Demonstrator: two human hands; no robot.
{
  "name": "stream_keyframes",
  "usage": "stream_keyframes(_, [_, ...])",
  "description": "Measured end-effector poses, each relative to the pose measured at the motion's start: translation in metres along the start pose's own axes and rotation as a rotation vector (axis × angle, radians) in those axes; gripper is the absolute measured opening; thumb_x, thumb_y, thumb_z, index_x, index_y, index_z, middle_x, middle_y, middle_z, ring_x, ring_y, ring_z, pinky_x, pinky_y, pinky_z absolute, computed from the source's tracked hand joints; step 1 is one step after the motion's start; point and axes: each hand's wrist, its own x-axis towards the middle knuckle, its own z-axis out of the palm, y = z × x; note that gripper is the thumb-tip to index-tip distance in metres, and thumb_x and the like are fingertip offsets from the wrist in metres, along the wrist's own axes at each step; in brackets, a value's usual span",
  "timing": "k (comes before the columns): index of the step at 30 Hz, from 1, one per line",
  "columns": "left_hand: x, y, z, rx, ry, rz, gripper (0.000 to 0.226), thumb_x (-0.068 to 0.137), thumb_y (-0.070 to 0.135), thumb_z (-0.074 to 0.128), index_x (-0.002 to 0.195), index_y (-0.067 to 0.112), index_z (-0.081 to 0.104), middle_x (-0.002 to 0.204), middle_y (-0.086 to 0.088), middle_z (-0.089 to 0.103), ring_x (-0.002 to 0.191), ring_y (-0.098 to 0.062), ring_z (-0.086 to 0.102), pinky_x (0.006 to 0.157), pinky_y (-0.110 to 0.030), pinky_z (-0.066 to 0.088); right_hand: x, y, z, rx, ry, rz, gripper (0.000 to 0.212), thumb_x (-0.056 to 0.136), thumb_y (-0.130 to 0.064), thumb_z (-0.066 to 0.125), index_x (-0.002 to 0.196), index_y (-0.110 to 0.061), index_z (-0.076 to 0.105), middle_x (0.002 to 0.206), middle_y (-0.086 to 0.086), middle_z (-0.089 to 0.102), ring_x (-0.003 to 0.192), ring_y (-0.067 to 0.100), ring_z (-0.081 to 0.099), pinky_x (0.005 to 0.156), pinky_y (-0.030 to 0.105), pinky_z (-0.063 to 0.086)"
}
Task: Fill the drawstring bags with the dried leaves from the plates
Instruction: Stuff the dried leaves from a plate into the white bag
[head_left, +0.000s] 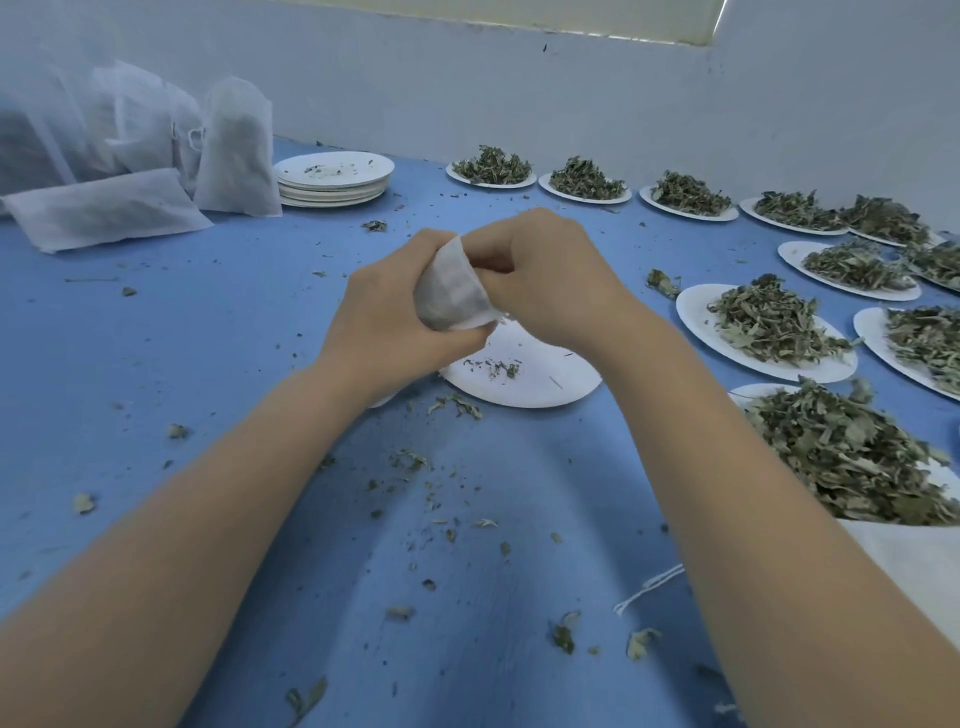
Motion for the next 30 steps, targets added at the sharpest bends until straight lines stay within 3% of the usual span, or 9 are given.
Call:
stream_keyframes(4, [0.001,-0.015,-0.007,0.116,-0.102,-0.077,0.063,0.059,0.040,0.079,0.113,0.036,0.048,0.094,0.013,0.058,0.082,-0.008,0.051,0.063,-0.006,0.035,-0.005,0.010,-0.017,0.146,-0.009,0.053,0.038,0.082,-0.002,0.048,0.092,-0.030,0.071,0.089,-0.012,0.072,0.090,0.002,0.064,0.084,0.025,0.052])
stream_keyframes(6, [0.001,-0.021,-0.009,0.118,-0.111,-0.112,0.060,0.062,0.030,0.079,0.113,0.034,0.049,0.096,0.008,0.059,0.085,-0.014,0.053,0.064,-0.015,0.036,-0.006,0.019,-0.021,0.114,0.009,0.139,0.034,0.081,-0.006,0.047,0.089,-0.032,0.067,0.095,-0.012,0.071,0.090,0.001,0.062,0.075,0.019,0.050])
stream_keyframes(8, [0.000,-0.024,-0.008,0.115,-0.102,-0.128,0.057,0.064,0.026,0.078,0.113,0.032,0.050,0.095,0.008,0.059,0.086,-0.015,0.053,0.064,-0.017,0.036,-0.005,0.029,-0.024,-0.094,-0.067,0.259,0.024,0.085,-0.022,0.052,0.107,-0.028,0.061,0.115,-0.008,0.062,0.095,0.008,0.053,0.063,0.017,0.038])
stream_keyframes(10, [0.001,-0.026,-0.007,0.120,-0.093,-0.136,0.055,0.065,0.026,0.077,0.113,0.031,0.050,0.092,0.010,0.057,0.085,-0.014,0.051,0.063,-0.012,0.034,-0.004,0.038,-0.023,-0.276,-0.283,0.419,0.059,0.080,-0.047,0.060,0.132,-0.023,0.043,0.133,-0.002,0.049,0.106,0.017,0.046,0.065,0.026,0.033])
stream_keyframes(13, [0.001,-0.029,-0.007,0.125,-0.084,-0.141,0.051,0.068,0.027,0.075,0.112,0.031,0.050,0.092,0.010,0.056,0.086,-0.014,0.050,0.064,-0.020,0.034,-0.005,0.047,-0.011,-0.360,-0.495,0.546,0.133,0.037,-0.082,0.067,0.147,-0.028,0.013,0.148,0.000,0.030,0.130,0.023,0.034,0.085,0.036,0.034])
stream_keyframes(16, [0.001,-0.033,-0.008,0.122,-0.073,-0.151,0.049,0.070,0.031,0.074,0.112,0.033,0.049,0.093,0.010,0.056,0.087,-0.015,0.050,0.069,-0.025,0.034,-0.005,0.052,0.002,-0.376,-0.509,0.546,0.158,0.012,-0.087,0.060,0.148,-0.031,0.000,0.151,0.003,0.020,0.137,0.027,0.024,0.099,0.045,0.032])
stream_keyframes(21, [0.002,-0.032,-0.009,0.092,-0.043,-0.206,0.043,0.068,0.038,0.071,0.104,0.038,0.047,0.085,0.020,0.052,0.080,-0.009,0.049,0.061,-0.014,0.033,-0.011,0.055,0.008,-0.366,-0.397,0.516,0.166,0.004,-0.088,0.054,0.148,-0.027,-0.002,0.151,0.009,0.016,0.139,0.031,0.014,0.105,0.050,0.027])
stream_keyframes(25, [0.007,-0.028,-0.010,0.024,0.034,-0.289,0.033,0.071,0.036,0.068,0.097,0.036,0.047,0.086,0.012,0.057,0.078,-0.007,0.054,0.059,-0.020,0.037,-0.008,0.054,0.006,-0.282,-0.333,0.546,0.148,0.030,-0.080,0.072,0.149,-0.026,0.001,0.150,0.009,0.017,0.140,0.032,0.014,0.105,0.049,0.028])
stream_keyframes(30, [0.022,-0.026,-0.021,-0.050,0.188,-0.452,0.025,0.076,0.037,0.065,0.094,0.024,0.051,0.077,0.016,0.052,0.063,0.003,0.049,0.050,-0.019,0.033,0.002,0.054,0.005,-0.049,-0.263,0.596,0.132,0.040,-0.071,0.078,0.146,-0.028,0.013,0.144,0.006,0.024,0.136,0.026,0.021,0.107,0.045,0.030])
